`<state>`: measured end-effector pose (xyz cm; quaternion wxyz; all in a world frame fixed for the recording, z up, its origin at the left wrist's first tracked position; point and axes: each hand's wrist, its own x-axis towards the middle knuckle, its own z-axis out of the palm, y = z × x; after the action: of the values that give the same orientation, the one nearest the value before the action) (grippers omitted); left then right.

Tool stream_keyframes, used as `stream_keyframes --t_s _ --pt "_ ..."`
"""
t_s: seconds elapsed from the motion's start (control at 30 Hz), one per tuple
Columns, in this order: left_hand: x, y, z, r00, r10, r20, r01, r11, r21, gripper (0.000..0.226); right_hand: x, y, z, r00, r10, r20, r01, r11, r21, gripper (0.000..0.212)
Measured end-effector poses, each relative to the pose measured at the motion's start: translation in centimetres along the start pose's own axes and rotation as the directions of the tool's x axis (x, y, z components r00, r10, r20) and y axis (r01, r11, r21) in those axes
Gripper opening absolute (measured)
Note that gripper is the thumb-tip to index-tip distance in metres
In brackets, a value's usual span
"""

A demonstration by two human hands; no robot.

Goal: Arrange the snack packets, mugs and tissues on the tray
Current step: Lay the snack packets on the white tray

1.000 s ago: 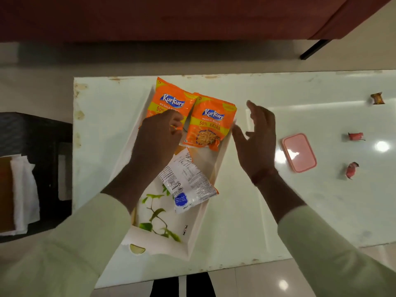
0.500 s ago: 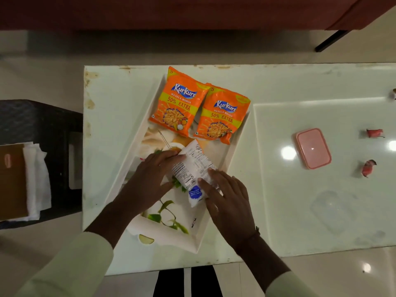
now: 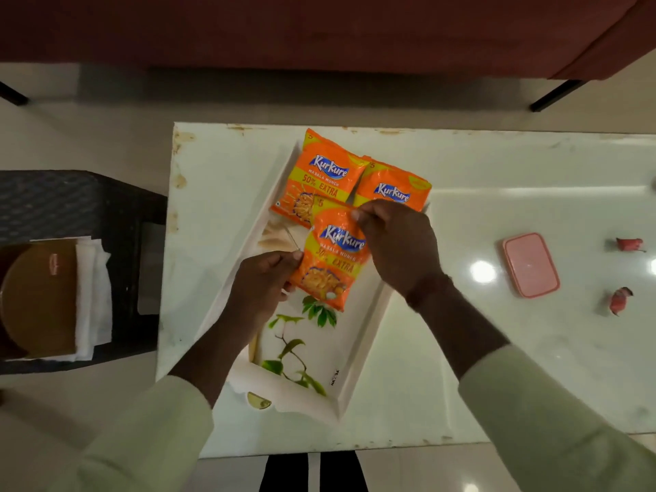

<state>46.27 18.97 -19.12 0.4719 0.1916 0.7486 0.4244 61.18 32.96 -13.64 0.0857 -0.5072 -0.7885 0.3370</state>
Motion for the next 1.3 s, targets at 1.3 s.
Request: stream_keyframes --t_s 1.3 --pt "-18.7 4.4 -4.6 0.888 0.433 0.156 -0.352 0.422 0.836 0.075 -20.0 -7.7 -3.5 0.981 -0.006 -0.195 -0.051 0.958 -0.283 0.074"
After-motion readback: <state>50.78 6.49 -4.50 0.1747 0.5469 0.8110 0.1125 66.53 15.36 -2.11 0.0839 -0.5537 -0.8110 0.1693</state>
